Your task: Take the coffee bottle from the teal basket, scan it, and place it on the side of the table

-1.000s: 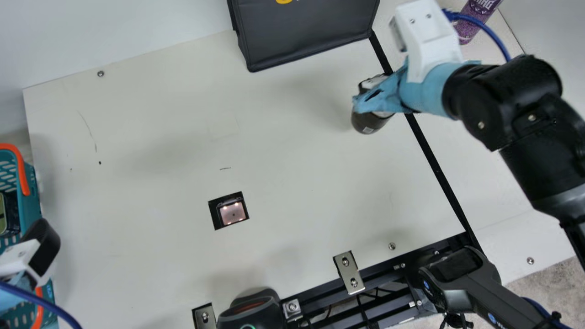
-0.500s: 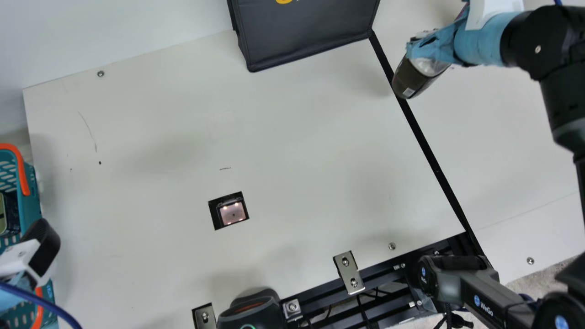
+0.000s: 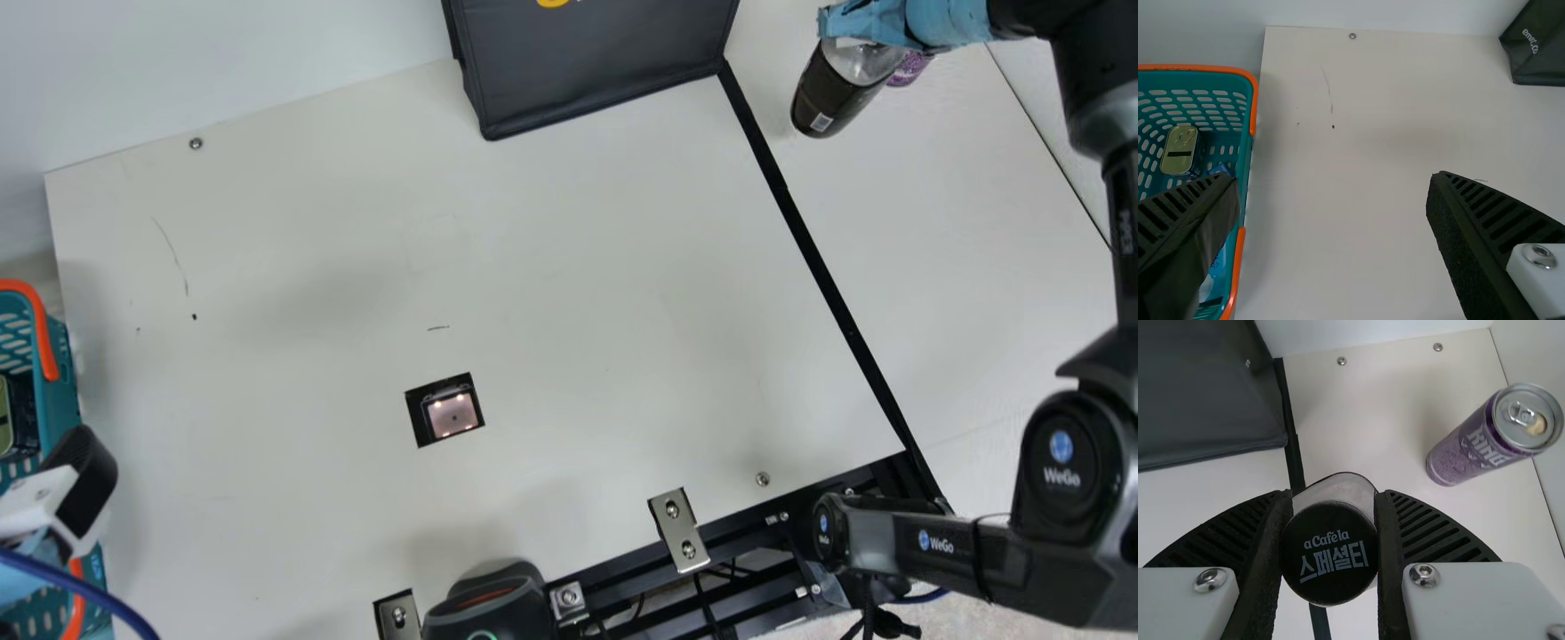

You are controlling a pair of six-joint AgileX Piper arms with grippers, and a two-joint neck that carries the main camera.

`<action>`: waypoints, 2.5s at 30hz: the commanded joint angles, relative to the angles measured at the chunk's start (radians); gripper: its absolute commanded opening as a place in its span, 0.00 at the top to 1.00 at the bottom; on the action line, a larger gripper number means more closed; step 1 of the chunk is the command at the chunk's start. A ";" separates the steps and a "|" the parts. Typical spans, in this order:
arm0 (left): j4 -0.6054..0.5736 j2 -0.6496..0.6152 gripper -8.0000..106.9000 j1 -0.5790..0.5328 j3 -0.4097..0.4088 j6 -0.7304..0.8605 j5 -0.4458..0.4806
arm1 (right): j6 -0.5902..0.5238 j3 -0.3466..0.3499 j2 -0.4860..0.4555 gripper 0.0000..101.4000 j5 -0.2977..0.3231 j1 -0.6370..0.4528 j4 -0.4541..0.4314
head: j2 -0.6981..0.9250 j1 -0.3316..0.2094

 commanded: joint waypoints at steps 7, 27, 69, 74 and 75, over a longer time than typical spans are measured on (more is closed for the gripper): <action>0.000 0.000 0.15 0.000 0.000 0.000 0.000 | 0.022 -0.108 0.129 1.00 -0.011 -0.004 -0.010 | -0.002 -0.029; 0.000 0.000 0.15 0.000 0.000 0.000 0.000 | 0.057 -0.205 0.287 0.97 -0.031 0.008 -0.007 | -0.002 -0.029; 0.000 0.000 0.15 0.000 0.000 0.000 0.000 | 0.156 0.023 -0.031 0.06 -0.080 0.090 -0.098 | -0.002 -0.029; 0.000 0.000 0.15 0.000 0.000 0.000 0.000 | 0.223 0.123 -0.157 0.06 -0.084 0.132 -0.140 | -0.002 -0.029; 0.000 0.000 0.15 0.000 0.000 0.000 0.000 | 0.237 0.143 -0.183 0.06 -0.084 0.141 -0.148 | -0.002 -0.029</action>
